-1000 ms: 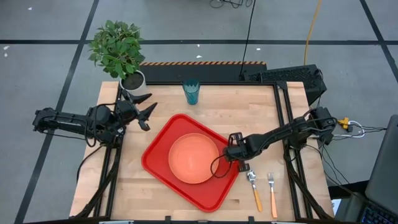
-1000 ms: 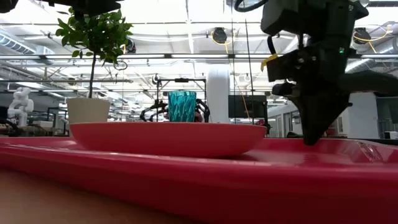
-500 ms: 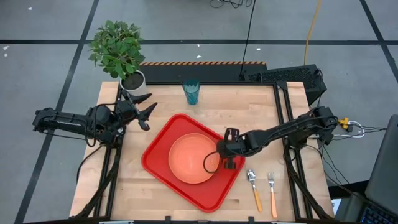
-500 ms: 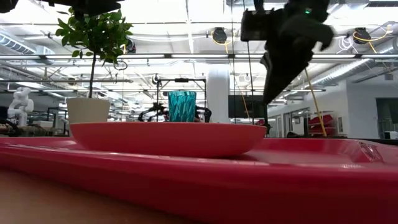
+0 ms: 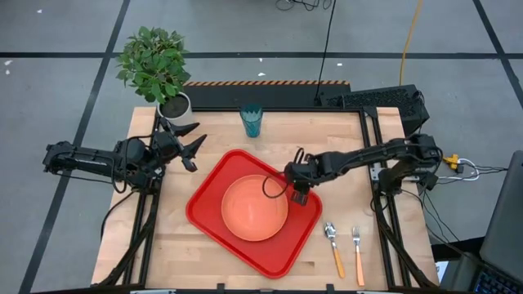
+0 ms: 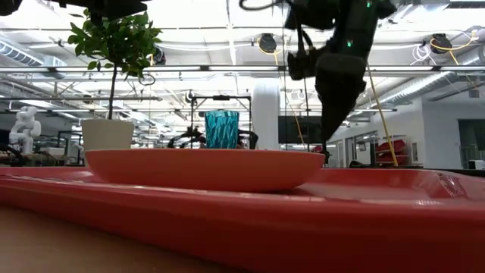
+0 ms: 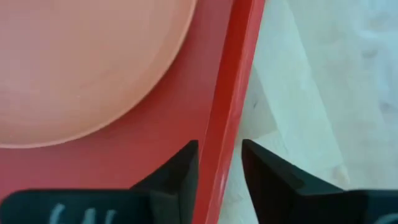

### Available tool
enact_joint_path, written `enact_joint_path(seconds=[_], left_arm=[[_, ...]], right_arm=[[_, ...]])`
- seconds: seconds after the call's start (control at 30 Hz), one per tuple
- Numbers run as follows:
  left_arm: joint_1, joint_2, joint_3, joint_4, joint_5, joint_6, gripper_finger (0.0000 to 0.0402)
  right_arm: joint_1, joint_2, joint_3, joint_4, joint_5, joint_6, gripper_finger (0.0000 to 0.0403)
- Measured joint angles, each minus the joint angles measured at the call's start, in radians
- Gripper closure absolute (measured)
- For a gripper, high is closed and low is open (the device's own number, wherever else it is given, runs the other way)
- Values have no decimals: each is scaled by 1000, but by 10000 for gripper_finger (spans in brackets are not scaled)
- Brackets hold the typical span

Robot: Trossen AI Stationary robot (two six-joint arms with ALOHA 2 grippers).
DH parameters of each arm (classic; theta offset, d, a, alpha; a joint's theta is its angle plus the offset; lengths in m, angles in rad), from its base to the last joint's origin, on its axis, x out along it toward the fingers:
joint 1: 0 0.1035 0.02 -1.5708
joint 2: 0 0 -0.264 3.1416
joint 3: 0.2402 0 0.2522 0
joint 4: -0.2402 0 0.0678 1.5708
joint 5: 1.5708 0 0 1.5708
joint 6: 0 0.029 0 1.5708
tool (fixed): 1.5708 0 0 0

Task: Pick and place plate/cup/fork/spoon on tray
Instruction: Move the red tray to the center of the table

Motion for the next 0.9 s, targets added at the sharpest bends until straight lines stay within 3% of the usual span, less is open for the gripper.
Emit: enact_joint_path(seconds=[0.13, 0.7, 0.9], left_arm=[[0, 0, 0, -1, 0, 13, 188], [0, 0, 0, -2, 0, 12, 188], [0, 0, 0, -2, 0, 12, 188]], right_arm=[[-20, 0, -76, 61, -59, 7, 268], [-22, 0, -251, 203, -113, 8, 276], [-22, -1, -252, 228, -111, -31, 319]])
